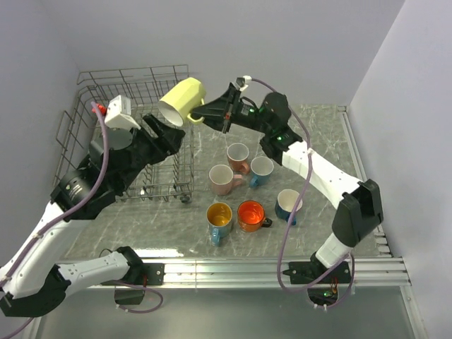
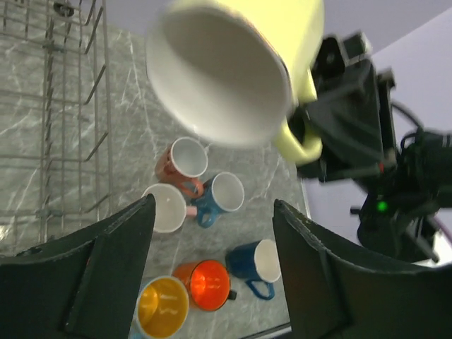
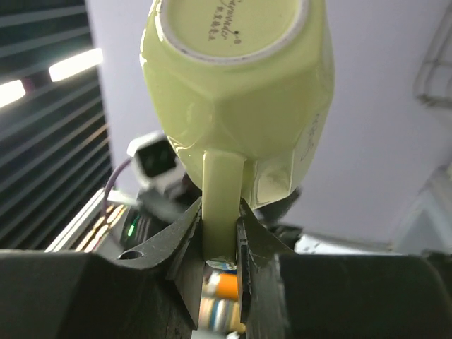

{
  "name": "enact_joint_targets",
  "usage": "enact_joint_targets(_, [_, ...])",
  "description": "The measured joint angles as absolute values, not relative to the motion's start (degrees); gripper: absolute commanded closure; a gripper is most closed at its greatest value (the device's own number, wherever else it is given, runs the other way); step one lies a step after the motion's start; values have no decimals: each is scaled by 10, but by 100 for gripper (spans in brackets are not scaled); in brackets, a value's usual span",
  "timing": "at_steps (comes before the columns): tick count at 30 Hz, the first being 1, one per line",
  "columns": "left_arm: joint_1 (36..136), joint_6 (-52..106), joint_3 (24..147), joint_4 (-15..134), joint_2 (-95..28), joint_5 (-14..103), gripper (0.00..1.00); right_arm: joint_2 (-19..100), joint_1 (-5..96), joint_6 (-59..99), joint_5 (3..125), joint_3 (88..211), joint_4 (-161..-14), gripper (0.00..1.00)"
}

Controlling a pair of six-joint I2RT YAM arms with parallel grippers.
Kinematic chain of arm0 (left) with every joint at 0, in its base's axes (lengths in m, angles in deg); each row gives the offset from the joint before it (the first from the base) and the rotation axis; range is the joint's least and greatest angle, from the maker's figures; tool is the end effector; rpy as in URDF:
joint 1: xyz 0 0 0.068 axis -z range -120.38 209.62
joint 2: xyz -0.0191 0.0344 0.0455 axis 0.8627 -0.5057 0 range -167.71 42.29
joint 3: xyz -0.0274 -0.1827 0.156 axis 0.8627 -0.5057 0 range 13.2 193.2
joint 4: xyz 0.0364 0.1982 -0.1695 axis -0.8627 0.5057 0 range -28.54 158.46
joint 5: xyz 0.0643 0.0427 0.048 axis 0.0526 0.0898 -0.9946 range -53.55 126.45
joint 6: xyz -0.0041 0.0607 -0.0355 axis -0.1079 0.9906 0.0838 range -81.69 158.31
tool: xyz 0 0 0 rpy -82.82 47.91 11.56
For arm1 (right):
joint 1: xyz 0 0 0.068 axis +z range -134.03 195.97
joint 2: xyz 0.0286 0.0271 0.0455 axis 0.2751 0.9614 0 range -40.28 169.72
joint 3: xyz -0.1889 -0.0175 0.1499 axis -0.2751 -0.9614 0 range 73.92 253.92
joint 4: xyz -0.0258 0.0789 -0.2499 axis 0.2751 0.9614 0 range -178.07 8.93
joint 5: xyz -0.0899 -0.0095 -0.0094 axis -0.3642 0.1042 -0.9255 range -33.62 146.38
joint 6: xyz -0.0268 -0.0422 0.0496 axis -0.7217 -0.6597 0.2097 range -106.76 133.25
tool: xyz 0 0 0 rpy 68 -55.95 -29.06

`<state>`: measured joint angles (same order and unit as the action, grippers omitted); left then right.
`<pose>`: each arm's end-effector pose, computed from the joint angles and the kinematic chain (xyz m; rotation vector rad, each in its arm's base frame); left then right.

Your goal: Load the cups into the dish rack

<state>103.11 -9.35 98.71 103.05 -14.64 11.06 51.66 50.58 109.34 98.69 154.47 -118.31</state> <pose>0.1654 -0.1227 0.4503 -0.3896 1.7958 -0.7422 0.3008 0.2548 0.3928 0.0728 1.7952 2.2634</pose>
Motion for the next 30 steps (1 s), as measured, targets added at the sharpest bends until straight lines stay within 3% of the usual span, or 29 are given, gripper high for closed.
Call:
enact_joint_targets(1, [1033, -94, 987, 1044, -141, 111, 25, 530, 505, 1074, 982, 1569, -1157, 100])
enact_joint_targets(2, [1034, -95, 987, 1055, -137, 110, 14, 542, 505, 1055, 978, 1592, -1131, 100])
enact_joint_targets(5, [1034, -105, 985, 1092, -122, 110, 1, 588, 503, 992, 963, 1676, -1041, 100])
enact_joint_targets(12, [1034, -140, 969, 1193, -79, 103, 1, 786, 503, 788, 860, 2049, -737, 100])
enact_joint_targets(14, [1034, -152, 967, 1216, -69, 100, 1, 823, 506, 742, 822, 2105, -687, 100])
enact_joint_targets(21, [1034, -176, 945, 1269, -40, 103, 1, 898, 531, 607, 663, 2124, -564, 100])
enact_joint_targets(30, [1034, -181, 940, 1303, -57, 119, 1, 964, 613, 503, 541, 2142, -554, 100])
